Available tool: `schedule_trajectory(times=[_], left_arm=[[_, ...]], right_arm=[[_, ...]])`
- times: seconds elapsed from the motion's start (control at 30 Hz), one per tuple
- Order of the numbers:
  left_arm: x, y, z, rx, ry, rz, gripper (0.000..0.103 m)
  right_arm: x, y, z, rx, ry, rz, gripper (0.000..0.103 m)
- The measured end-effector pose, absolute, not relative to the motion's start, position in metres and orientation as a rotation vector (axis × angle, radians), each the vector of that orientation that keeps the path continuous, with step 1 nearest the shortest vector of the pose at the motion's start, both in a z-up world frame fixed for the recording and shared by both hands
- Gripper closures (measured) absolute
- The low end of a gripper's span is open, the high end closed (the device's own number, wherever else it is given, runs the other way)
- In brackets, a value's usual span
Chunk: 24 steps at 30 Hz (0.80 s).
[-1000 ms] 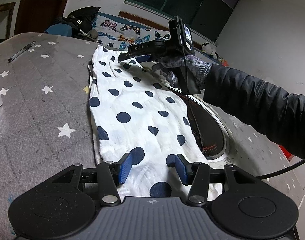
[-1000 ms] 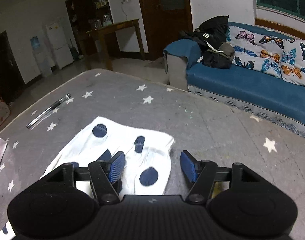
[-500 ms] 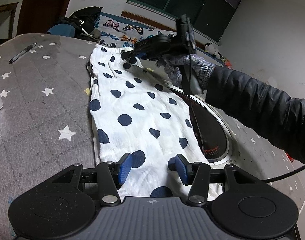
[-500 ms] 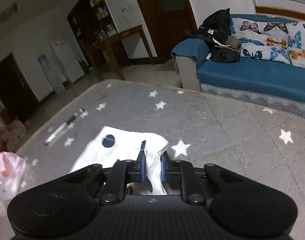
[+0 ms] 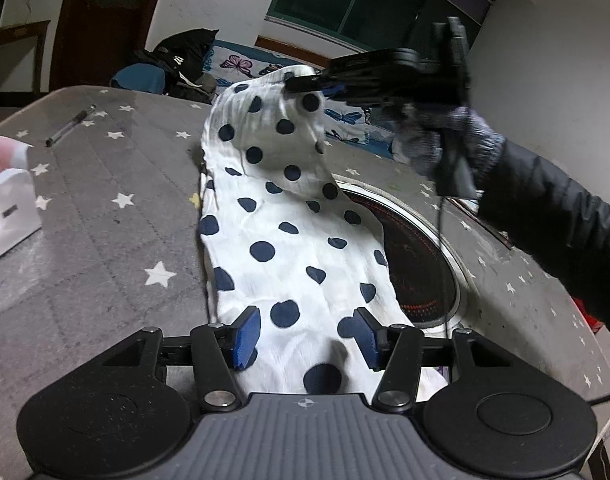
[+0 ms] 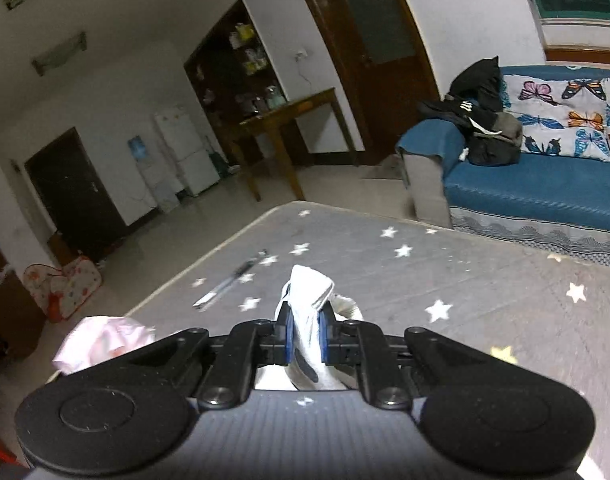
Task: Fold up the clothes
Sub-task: 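Lift the waistband end with the right gripper and fold it toward the left gripper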
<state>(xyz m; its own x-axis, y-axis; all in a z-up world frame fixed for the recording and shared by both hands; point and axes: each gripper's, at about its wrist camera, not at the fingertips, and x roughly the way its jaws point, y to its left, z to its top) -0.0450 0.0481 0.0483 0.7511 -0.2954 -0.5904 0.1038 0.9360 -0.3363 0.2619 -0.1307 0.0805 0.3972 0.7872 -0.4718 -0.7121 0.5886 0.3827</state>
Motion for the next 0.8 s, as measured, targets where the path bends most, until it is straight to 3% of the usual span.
schedule_trajectory(times=[0.8], left_arm=[[-0.117,0.058,0.039,-0.321,0.72,-0.152,0.043]], right_arm=[[0.041,-0.181,0.084,0.002,0.717,1.225,0.092]])
